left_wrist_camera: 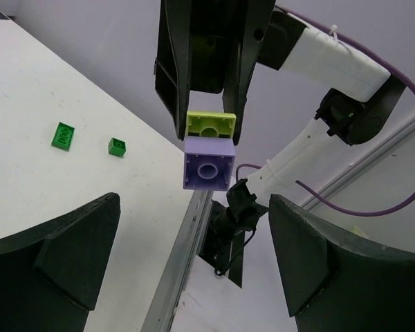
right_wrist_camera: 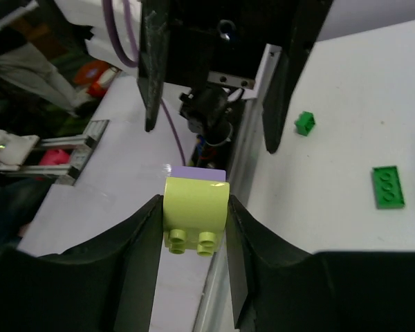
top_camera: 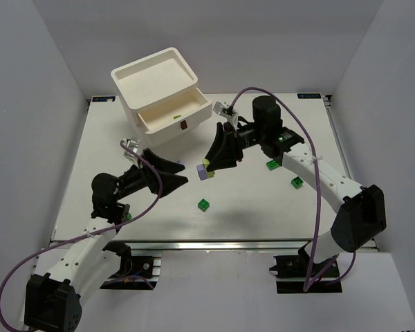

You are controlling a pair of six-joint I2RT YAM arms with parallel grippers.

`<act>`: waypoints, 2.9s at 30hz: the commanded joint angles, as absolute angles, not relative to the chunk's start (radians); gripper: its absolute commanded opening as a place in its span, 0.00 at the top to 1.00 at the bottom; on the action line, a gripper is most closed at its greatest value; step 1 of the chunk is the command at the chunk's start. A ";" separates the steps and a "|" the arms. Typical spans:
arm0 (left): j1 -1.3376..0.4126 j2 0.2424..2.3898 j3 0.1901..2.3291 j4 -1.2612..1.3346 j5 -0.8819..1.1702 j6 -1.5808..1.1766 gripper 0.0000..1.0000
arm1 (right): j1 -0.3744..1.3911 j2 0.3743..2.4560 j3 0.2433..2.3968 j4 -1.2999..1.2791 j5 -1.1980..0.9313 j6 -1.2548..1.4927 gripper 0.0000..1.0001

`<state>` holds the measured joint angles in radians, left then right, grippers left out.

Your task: Sort the legos into containers by color

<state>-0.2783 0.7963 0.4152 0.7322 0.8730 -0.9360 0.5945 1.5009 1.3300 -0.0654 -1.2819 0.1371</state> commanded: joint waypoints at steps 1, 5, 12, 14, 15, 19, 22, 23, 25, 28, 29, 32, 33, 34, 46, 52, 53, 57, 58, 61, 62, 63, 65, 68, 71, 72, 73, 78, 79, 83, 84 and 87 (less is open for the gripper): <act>-0.307 0.822 0.459 0.773 0.851 -0.927 0.02 | 0.607 1.517 1.292 0.460 -1.396 0.509 1.00; -0.328 0.842 0.474 0.735 0.830 -0.885 0.02 | 0.612 1.546 1.290 0.563 -1.393 0.632 1.00; -0.360 0.848 0.502 0.683 0.805 -0.848 0.02 | 0.620 1.578 1.324 0.433 -1.310 0.526 1.00; -0.370 0.847 0.506 0.675 0.798 -0.841 0.02 | 0.623 1.588 1.339 0.322 -1.276 0.442 1.00; -0.370 0.847 0.514 0.667 0.796 -0.839 0.02 | 0.623 1.592 1.354 0.295 -1.267 0.425 1.00; -0.388 0.859 0.532 0.627 0.782 -0.813 0.05 | 0.623 1.608 1.368 0.236 -1.247 0.385 1.00; -0.397 0.879 0.537 0.598 0.766 -0.799 0.08 | 0.629 1.608 1.371 0.230 -1.244 0.384 1.00; -0.406 0.882 0.538 0.594 0.758 -0.796 0.10 | 0.629 1.609 1.373 0.226 -1.243 0.380 1.00; -0.417 0.891 0.538 0.584 0.750 -0.787 0.14 | 0.635 1.611 1.373 0.224 -1.243 0.379 1.00; -0.426 0.902 0.548 0.566 0.736 -0.770 0.25 | 0.635 1.611 1.371 0.221 -1.243 0.376 1.00; -0.426 0.903 0.551 0.557 0.735 -0.767 0.30 | 0.635 1.609 1.370 0.221 -1.243 0.376 1.00; -0.436 0.910 0.567 0.535 0.726 -0.753 0.46 | 0.634 1.606 1.367 0.212 -1.239 0.361 1.00; -0.436 0.908 0.572 0.528 0.723 -0.752 0.47 | 0.634 1.606 1.367 0.198 -1.238 0.353 1.00; -0.445 0.908 0.575 0.522 0.718 -0.747 0.48 | 0.634 1.606 1.367 0.187 -1.238 0.345 1.00; -0.445 0.856 0.632 0.373 0.667 -0.673 0.34 | 0.626 1.586 1.381 0.089 -1.221 0.250 1.00; -0.445 0.854 0.624 0.356 0.669 -0.664 0.42 | 0.630 1.585 1.382 0.094 -1.220 0.252 1.00; -0.445 0.854 0.624 0.353 0.670 -0.664 0.42 | 0.629 1.583 1.384 0.094 -1.220 0.252 1.00; -0.445 0.854 0.626 0.345 0.670 -0.658 0.41 | 0.627 1.582 1.390 0.092 -1.220 0.253 1.00; -0.445 0.853 0.627 0.344 0.670 -0.657 0.40 | 0.626 1.582 1.390 0.091 -1.221 0.252 1.00; -0.445 0.850 0.635 0.327 0.669 -0.649 0.34 | 0.624 1.580 1.391 0.091 -1.223 0.250 1.00; -0.445 0.848 0.637 0.319 0.667 -0.646 0.32 | 0.624 1.580 1.391 0.094 -1.224 0.250 1.00; -0.445 0.845 0.638 0.313 0.669 -0.640 0.31 | 0.626 1.578 1.391 0.094 -1.224 0.250 1.00; -0.445 0.842 0.638 0.301 0.666 -0.634 0.30 | 0.624 1.577 1.391 0.092 -1.226 0.249 1.00; -0.445 0.835 0.637 0.290 0.661 -0.627 0.30 | 0.623 1.575 1.394 0.092 -1.227 0.249 1.00; -0.445 0.830 0.635 0.288 0.657 -0.626 0.31 | 0.623 1.575 1.393 0.091 -1.229 0.249 1.00; -0.445 0.830 0.635 0.287 0.657 -0.626 0.31 | 0.621 1.574 1.394 0.092 -1.229 0.249 1.00; -0.445 0.830 0.637 0.284 0.657 -0.621 0.31 | 0.621 1.574 1.394 0.092 -1.229 0.245 1.00; -0.445 0.830 0.635 0.270 0.653 -0.614 0.33 | 0.621 1.571 1.399 0.089 -1.233 0.247 1.00; -0.445 0.828 0.635 0.271 0.652 -0.614 0.36 | 0.620 1.571 1.401 0.089 -1.233 0.247 1.00; -0.445 0.828 0.634 0.265 0.657 -0.609 0.39 | 0.620 1.574 1.402 0.090 -1.233 0.245 1.00; -0.445 0.827 0.634 0.264 0.655 -0.607 0.40 | 0.620 1.574 1.402 0.089 -1.235 0.247 1.00; -0.445 0.822 0.634 0.256 0.652 -0.603 0.42 | 0.620 1.571 1.404 0.089 -1.236 0.247 1.00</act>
<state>-0.4408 0.8467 0.6029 0.2737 0.6613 -0.6209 0.6228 1.6119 1.3540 0.0757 -1.2221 0.2569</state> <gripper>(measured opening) 0.591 0.429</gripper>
